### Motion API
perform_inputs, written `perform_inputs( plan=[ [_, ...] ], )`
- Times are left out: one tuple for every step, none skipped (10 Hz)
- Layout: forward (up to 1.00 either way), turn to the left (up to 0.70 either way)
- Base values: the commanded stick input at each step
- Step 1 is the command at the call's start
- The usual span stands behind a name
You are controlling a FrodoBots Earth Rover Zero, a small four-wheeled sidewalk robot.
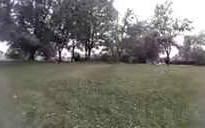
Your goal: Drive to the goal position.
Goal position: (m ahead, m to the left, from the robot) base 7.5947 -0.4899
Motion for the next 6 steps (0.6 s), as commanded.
perform_inputs(
  plan=[
    [0.50,-0.50],
    [0.50,-0.25],
    [0.50,0.00],
    [0.50,0.00],
    [0.50,0.00],
    [0.50,0.00]
  ],
)
